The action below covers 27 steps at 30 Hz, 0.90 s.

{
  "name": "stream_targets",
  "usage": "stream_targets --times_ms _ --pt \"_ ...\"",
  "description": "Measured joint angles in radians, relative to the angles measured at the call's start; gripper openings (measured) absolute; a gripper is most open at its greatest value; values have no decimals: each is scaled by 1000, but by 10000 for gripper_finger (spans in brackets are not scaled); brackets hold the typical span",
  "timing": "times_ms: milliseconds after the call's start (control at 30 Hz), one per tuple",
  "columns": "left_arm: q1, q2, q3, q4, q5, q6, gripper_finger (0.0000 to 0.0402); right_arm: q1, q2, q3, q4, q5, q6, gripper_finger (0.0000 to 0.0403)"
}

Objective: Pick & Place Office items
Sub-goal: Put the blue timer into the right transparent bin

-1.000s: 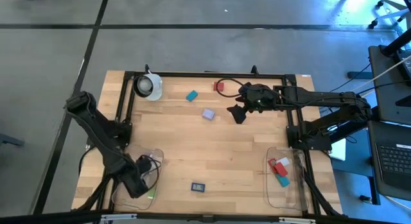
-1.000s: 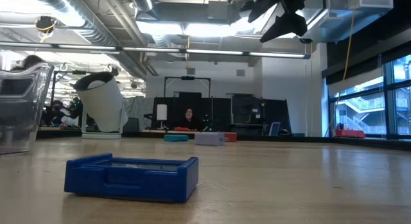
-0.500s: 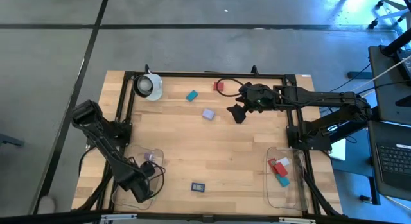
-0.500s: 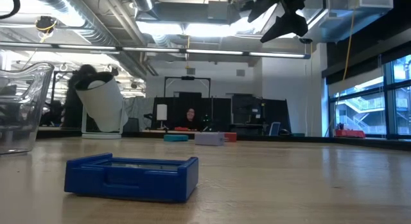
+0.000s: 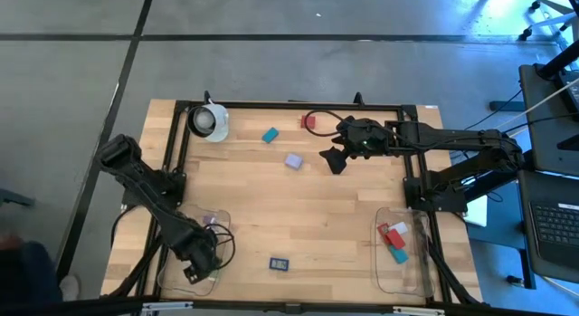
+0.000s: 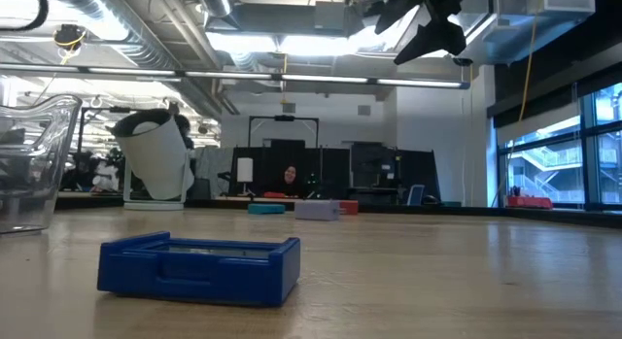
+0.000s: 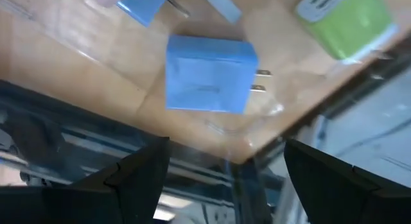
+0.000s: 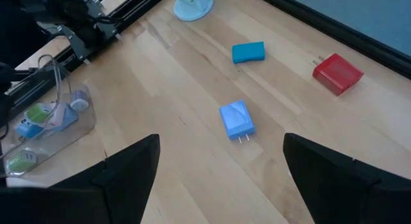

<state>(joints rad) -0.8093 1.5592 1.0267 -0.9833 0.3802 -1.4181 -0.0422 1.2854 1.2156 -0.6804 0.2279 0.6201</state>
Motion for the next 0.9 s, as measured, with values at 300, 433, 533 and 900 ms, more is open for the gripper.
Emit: stream_targets --times_ms 300,433,533,900 --pt "68 -167 0 0 -23 -8 287 0 0 0 0 -4 0 333" --pt "106 -250 0 1 -123 5 287 0 0 0 0 -11 0 333" --pt "146 -303 0 8 -221 47 287 0 0 0 0 -11 4 333" --pt "278 -383 0 250 -686 557 287 23 0 0 5 -11 53 333"
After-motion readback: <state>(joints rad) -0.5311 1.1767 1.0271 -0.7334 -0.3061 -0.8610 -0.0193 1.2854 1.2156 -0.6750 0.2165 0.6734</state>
